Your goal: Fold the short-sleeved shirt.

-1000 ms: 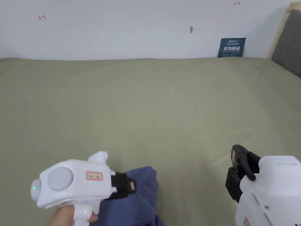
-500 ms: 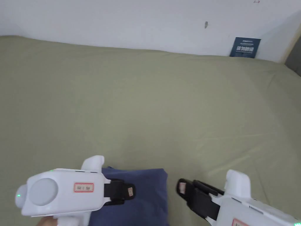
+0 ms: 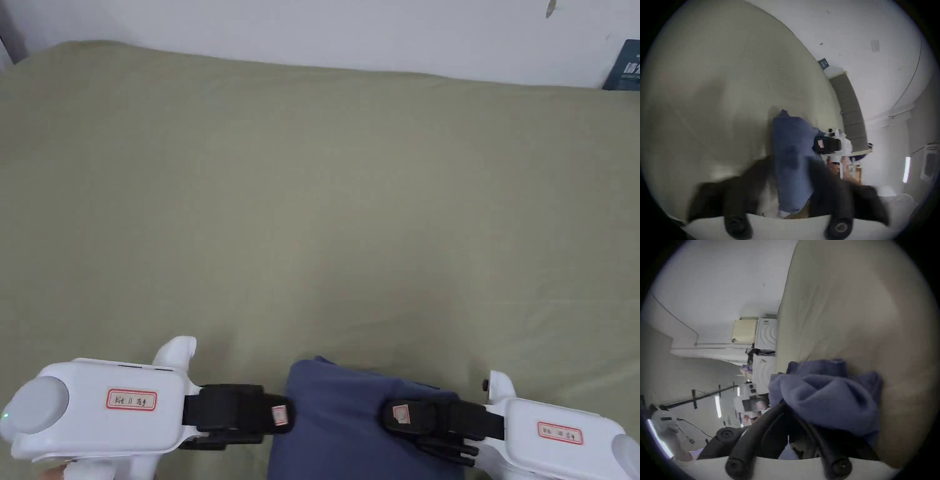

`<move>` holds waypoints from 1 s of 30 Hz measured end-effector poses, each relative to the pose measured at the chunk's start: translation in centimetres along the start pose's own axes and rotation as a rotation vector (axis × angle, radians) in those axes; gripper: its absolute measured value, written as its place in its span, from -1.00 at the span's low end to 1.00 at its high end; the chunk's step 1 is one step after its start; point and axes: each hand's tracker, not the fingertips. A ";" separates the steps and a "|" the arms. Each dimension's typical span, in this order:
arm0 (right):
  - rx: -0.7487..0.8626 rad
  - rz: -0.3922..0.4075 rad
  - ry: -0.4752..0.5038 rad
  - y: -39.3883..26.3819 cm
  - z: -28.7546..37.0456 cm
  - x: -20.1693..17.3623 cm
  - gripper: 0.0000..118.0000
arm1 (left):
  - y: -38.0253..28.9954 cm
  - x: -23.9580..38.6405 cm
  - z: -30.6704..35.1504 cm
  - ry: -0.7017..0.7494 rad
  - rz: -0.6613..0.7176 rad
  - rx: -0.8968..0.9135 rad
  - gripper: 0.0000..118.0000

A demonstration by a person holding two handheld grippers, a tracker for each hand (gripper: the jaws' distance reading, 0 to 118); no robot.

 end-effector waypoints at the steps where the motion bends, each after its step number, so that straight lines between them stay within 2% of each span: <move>1: -0.007 0.013 -0.009 0.0 0.0 0.1 -0.99 | 0.1 -0.4 -0.9 -0.025 0.027 -0.027 0.82; 6: -0.008 0.015 -0.011 -0.5 -0.3 -0.5 -0.99 | 0.9 -1.2 -5.0 -0.121 0.049 -0.073 0.82; 7: -0.008 0.014 -0.009 -0.7 -0.4 -0.9 -0.99 | 1.0 -1.2 -5.5 -0.178 0.062 -0.069 0.82; 8: -0.010 0.012 -0.008 -0.8 -0.5 -1.1 -0.99 | 1.2 -1.2 -6.3 -0.242 0.106 -0.084 0.80; 9: -0.011 0.011 -0.009 -0.9 -0.5 -1.2 -0.99 | 1.1 -1.4 -7.3 -0.247 0.145 -0.092 0.75; 10: -0.010 0.012 -0.013 -1.1 -0.6 -1.4 -0.99 | 1.1 -1.2 -7.6 -0.200 0.128 -0.088 0.50; 11: -0.008 0.013 -0.024 -0.8 -0.4 -1.5 -0.99 | 1.0 -1.1 -7.6 -0.132 0.087 -0.067 0.06; 12: -0.004 0.030 -0.055 -0.8 -0.3 -2.1 -0.99 | 1.0 -1.1 -7.5 -0.015 0.034 -0.051 -0.49; 13: 0.011 0.082 -0.107 -1.0 -0.1 -3.2 -0.99 | 0.8 -1.3 -7.5 -0.028 0.044 -0.060 -0.50; 14: 0.049 0.163 -0.195 -1.5 0.3 -5.0 -0.99 | 0.8 -1.3 -7.1 -0.103 0.081 -0.067 -0.50; 15: 0.079 0.271 -0.279 -1.8 0.8 -6.9 -0.99 | 1.1 -0.7 -6.4 -0.086 0.073 -0.073 -0.50; 16: 0.107 0.409 -0.357 -2.8 1.2 -9.6 -0.99 | 1.2 -0.3 -5.7 -0.055 0.023 -0.064 -0.50; 18: 0.210 0.730 -0.560 -5.7 1.5 -15.3 -0.99 | 1.9 0.2 -3.7 -0.044 0.010 -0.071 -0.50; 20: 0.451 1.063 -0.888 -9.5 1.5 -19.6 -0.99 | 3.1 -0.2 -0.6 -0.010 -0.012 -0.064 -0.50; 21: 0.525 1.163 -0.930 -10.8 1.7 -20.7 -0.99 | 3.7 -0.6 1.4 0.011 -0.017 -0.054 -0.50; 22: 0.568 1.204 -0.923 -11.7 2.1 -21.6 -0.99 | 4.4 -1.2 3.4 0.038 -0.021 -0.051 -0.50; 23: 0.612 1.205 -0.910 -12.7 2.3 -22.6 -0.99 | 5.2 -2.0 5.8 0.072 -0.030 -0.042 -0.50; 26: 0.678 1.114 -0.833 -13.6 3.4 -23.9 -0.99 | 7.2 -4.3 12.7 0.184 -0.031 0.001 -0.50; 28: 0.732 1.090 -0.840 -13.4 4.1 -24.0 -0.99 | 8.7 -6.4 17.2 0.242 -0.019 0.025 -0.50; 30: 0.804 1.114 -0.902 -13.6 4.5 -24.0 -0.99 | 10.3 -8.4 20.6 0.270 -0.001 0.041 -0.50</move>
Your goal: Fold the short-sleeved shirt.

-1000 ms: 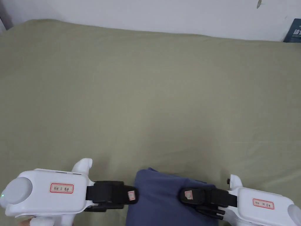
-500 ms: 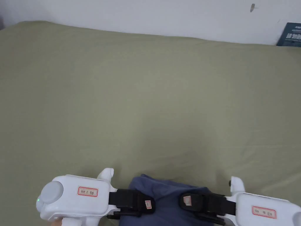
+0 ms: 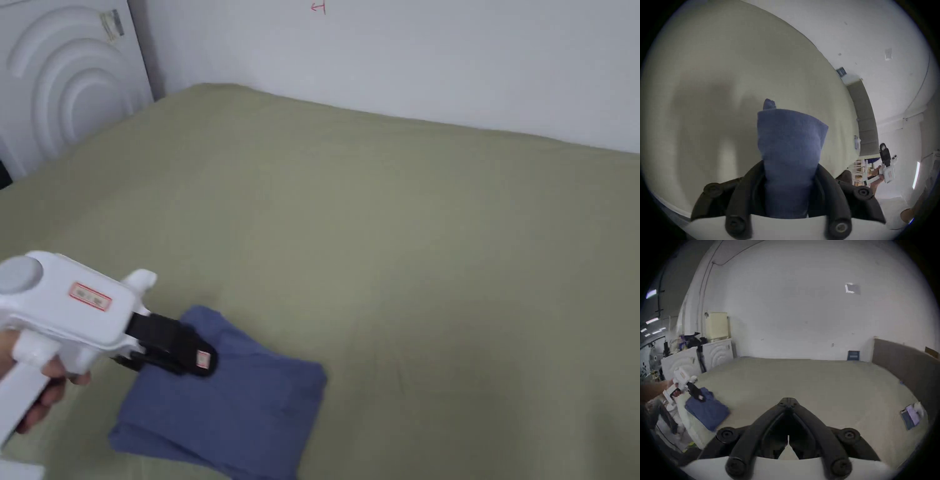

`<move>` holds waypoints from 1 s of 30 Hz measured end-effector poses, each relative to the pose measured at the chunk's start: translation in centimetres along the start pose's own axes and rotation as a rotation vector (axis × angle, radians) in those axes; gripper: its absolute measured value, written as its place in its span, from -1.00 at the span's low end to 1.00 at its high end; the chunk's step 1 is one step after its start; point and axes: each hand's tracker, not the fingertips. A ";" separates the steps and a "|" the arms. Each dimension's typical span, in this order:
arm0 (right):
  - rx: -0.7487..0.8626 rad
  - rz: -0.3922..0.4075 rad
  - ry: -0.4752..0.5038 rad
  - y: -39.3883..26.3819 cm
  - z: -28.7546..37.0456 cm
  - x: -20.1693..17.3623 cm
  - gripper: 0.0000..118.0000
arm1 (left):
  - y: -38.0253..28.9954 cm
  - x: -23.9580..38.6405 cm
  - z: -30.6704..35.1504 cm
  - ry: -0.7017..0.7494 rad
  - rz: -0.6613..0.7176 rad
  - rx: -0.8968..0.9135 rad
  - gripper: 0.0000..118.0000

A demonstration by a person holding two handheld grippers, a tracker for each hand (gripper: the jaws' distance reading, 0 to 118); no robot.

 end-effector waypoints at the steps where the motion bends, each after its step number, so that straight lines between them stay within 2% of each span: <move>1: 0.012 0.013 -0.031 0.1 -0.2 0.1 -0.99 | 0.7 -1.0 0.9 0.014 0.007 -0.004 -0.50; 5: 0.081 0.072 -0.191 0.2 -0.1 0.7 -0.99 | 4.0 -4.2 2.6 0.071 0.023 -0.028 -0.50; 7: 0.089 0.062 -0.233 0.2 -0.2 1.1 -0.99 | 4.8 -4.2 2.5 0.084 0.022 -0.032 -0.50; 10: 0.072 0.036 -0.231 0.1 -0.5 2.0 -0.99 | 5.7 -3.8 2.2 0.128 -0.033 -0.057 -0.44; 11: 0.065 0.027 -0.232 0.0 -0.4 2.3 -0.99 | 5.6 -3.3 2.3 0.158 -0.037 -0.048 -0.10; 13: 0.060 0.010 -0.224 -0.2 -0.2 2.7 -0.99 | 5.7 -3.1 3.4 0.215 -0.065 -0.014 0.92; 14: 0.055 -0.001 -0.216 -0.2 -0.1 3.1 -0.99 | 5.5 -2.6 4.2 0.215 -0.053 0.026 1.00; 20: 0.061 -0.014 -0.194 0.6 1.4 4.6 -0.99 | 2.4 2.2 8.6 0.310 -0.091 0.155 1.00; 21: 0.072 -0.022 -0.195 0.8 1.9 5.0 -0.99 | 1.7 3.7 8.9 0.339 -0.096 0.193 0.98; 22: 0.091 -0.033 -0.189 1.1 2.3 5.4 -0.99 | 0.9 5.3 9.0 0.371 -0.103 0.234 0.77; 23: 0.121 -0.044 -0.197 1.3 2.8 5.7 -0.99 | -0.1 7.2 8.9 0.397 -0.126 0.293 0.38; 25: 0.144 -0.034 -0.215 1.8 3.7 6.0 -0.99 | -2.5 11.2 7.2 0.424 -0.104 0.339 -1.00; 26: 0.146 -0.026 -0.213 2.0 4.0 6.1 -0.99 | -3.6 13.4 6.0 0.443 -0.143 0.380 -1.00; 30: 0.161 -0.024 -0.207 3.1 6.2 5.5 -0.99 | -8.8 23.1 1.5 0.356 -0.289 0.492 -1.00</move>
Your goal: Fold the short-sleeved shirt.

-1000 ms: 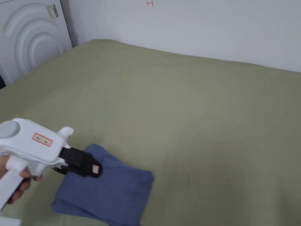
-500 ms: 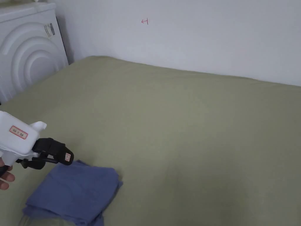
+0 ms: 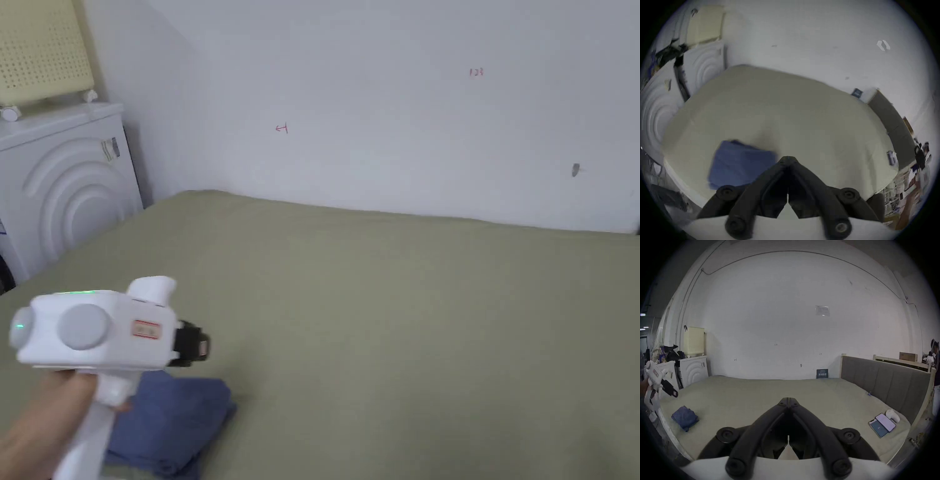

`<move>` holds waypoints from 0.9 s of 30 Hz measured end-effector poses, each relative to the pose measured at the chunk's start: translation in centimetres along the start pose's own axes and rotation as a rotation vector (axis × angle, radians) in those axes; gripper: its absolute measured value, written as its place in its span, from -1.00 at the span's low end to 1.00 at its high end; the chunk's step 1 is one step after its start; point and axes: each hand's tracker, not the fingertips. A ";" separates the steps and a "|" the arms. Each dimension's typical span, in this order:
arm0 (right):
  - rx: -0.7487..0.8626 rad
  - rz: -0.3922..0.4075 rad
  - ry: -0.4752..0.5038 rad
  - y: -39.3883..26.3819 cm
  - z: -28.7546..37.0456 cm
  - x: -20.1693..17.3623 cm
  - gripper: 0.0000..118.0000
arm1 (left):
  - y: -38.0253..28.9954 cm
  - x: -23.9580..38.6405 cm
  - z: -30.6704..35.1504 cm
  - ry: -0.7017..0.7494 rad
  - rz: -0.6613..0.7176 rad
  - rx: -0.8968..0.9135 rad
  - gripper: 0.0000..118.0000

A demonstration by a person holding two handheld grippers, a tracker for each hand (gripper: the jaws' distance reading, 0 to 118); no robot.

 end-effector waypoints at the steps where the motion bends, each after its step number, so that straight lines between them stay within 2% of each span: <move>1: 0.004 0.000 -0.001 0.2 0.7 -0.3 -0.99 | -1.0 3.8 0.9 -0.033 -0.005 0.069 -1.00; 3: 0.007 0.009 0.008 0.4 1.7 -0.8 -0.99 | -2.7 9.9 2.8 -0.085 -0.025 0.183 -1.00; 5: -0.001 0.016 0.006 0.8 2.3 -1.4 -0.99 | -4.2 15.5 5.1 -0.065 -0.087 0.356 -1.00; 7: -0.003 0.016 0.018 1.5 3.0 -1.6 -0.99 | -6.0 19.9 7.2 0.026 -0.138 0.575 -1.00; 10: 0.021 0.032 -0.004 2.5 3.8 -1.7 -0.99 | -7.4 24.3 9.5 0.074 -0.143 0.728 -1.00; 14: 0.056 0.039 -0.010 3.7 4.7 -1.3 -0.99 | -7.3 26.8 10.0 0.075 -0.206 0.715 -1.00; 17: 0.069 0.062 -0.014 4.2 4.9 -1.1 -0.99 | -7.8 26.9 9.8 0.067 -0.195 0.706 -1.00; 27: 0.077 0.062 -0.013 4.8 5.1 -1.4 -0.99 | -8.3 26.4 9.5 0.082 -0.212 0.679 -1.00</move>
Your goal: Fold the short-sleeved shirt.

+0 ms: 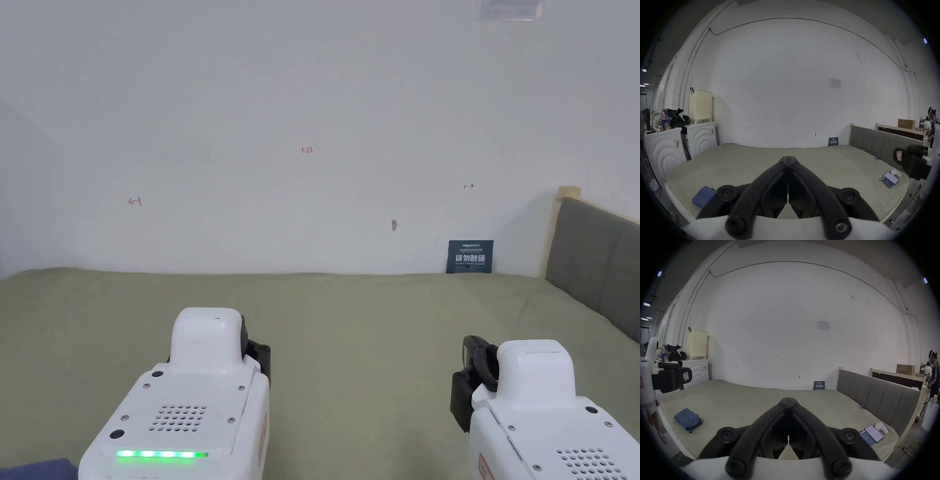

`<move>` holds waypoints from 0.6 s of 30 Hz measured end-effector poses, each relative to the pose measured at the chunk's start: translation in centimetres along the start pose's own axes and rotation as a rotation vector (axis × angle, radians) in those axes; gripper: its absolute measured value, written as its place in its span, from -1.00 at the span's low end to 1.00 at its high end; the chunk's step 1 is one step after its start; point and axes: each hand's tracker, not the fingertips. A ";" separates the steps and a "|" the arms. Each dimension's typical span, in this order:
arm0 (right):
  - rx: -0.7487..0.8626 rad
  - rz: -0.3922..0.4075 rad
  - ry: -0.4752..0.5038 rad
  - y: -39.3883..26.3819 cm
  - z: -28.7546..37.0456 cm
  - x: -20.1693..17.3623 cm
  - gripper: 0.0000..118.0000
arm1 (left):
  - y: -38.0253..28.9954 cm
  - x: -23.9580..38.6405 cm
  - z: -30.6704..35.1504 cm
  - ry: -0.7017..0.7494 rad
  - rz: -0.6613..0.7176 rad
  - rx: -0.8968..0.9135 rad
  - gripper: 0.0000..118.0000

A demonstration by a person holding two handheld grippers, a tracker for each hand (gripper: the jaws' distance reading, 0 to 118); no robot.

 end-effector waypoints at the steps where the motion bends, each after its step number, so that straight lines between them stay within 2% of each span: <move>1: 0.000 -0.001 0.000 0.0 0.0 -0.1 -0.99 | 0.0 0.0 0.0 -0.002 -0.002 -0.002 -1.00; 7: 0.013 -0.010 -0.005 0.2 -0.2 -0.3 -0.98 | -0.5 -0.1 -0.3 -0.001 -0.012 -0.018 -1.00; 9: 0.014 -0.016 0.007 0.3 -0.3 -0.1 -0.91 | -0.8 -0.3 -0.3 0.007 -0.013 -0.022 -1.00; 10: 0.017 -0.010 -0.014 0.2 -0.4 -0.1 -0.50 | -1.0 -0.3 -0.3 0.022 -0.014 -0.024 -0.63; 11: 0.014 -0.001 -0.029 0.3 -0.6 -0.1 -0.01 | -1.0 -0.5 -0.5 0.038 -0.023 -0.031 0.04; 12: 0.024 0.003 -0.043 0.2 -0.7 0.4 0.17 | -1.0 -0.7 -0.9 0.050 -0.024 -0.062 0.73; 13: 0.018 0.010 -0.042 0.2 -0.8 0.9 0.17 | -1.1 -0.9 -1.1 0.054 -0.013 -0.058 1.00; 15: 0.018 0.009 -0.039 0.3 -0.9 1.9 0.17 | -1.3 -1.4 -1.3 0.055 -0.011 -0.052 1.00; 18: 0.030 0.007 -0.038 0.4 -1.1 1.2 0.17 | -1.2 -1.7 -1.6 0.063 -0.019 -0.039 1.00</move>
